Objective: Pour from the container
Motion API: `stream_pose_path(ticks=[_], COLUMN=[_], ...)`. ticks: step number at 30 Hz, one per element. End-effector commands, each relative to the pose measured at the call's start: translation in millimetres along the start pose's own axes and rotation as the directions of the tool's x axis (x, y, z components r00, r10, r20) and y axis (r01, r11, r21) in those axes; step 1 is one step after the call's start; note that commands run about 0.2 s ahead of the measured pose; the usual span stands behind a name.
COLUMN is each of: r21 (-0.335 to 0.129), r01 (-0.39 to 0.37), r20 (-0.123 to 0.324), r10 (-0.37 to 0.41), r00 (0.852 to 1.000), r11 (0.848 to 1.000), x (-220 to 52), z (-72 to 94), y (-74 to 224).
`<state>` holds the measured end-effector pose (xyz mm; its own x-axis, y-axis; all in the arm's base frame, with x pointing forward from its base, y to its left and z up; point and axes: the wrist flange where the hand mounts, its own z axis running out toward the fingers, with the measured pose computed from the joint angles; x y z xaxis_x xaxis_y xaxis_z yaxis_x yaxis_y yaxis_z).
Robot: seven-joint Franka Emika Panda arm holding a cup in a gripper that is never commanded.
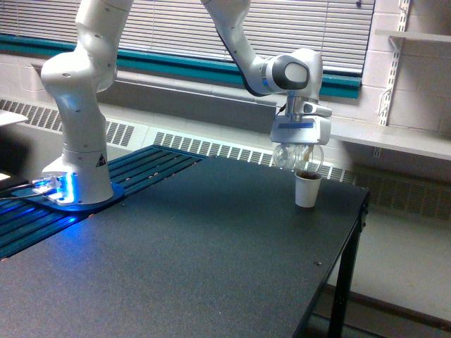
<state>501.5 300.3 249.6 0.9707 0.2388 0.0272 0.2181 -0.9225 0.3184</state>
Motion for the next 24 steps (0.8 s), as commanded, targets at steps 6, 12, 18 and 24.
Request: stream_pose_path(ticks=[6,12,18,24], r21=[0.012,0.023,0.038,0.049], r01=[0.025,0.023,0.011,-0.011], r20=[-0.013,-0.029,-0.048,-0.066], r10=[-0.025,-0.022,-0.009,0.015], r00=[1.000,0.999,0.999,0.998], r11=[1.000,0.999,0.999,0.999], x=[2.4,0.1,-5.6,-13.9], z=[-12.3,-19.6,-26.4,-29.2], y=[6.5,11.1,20.1,31.1])
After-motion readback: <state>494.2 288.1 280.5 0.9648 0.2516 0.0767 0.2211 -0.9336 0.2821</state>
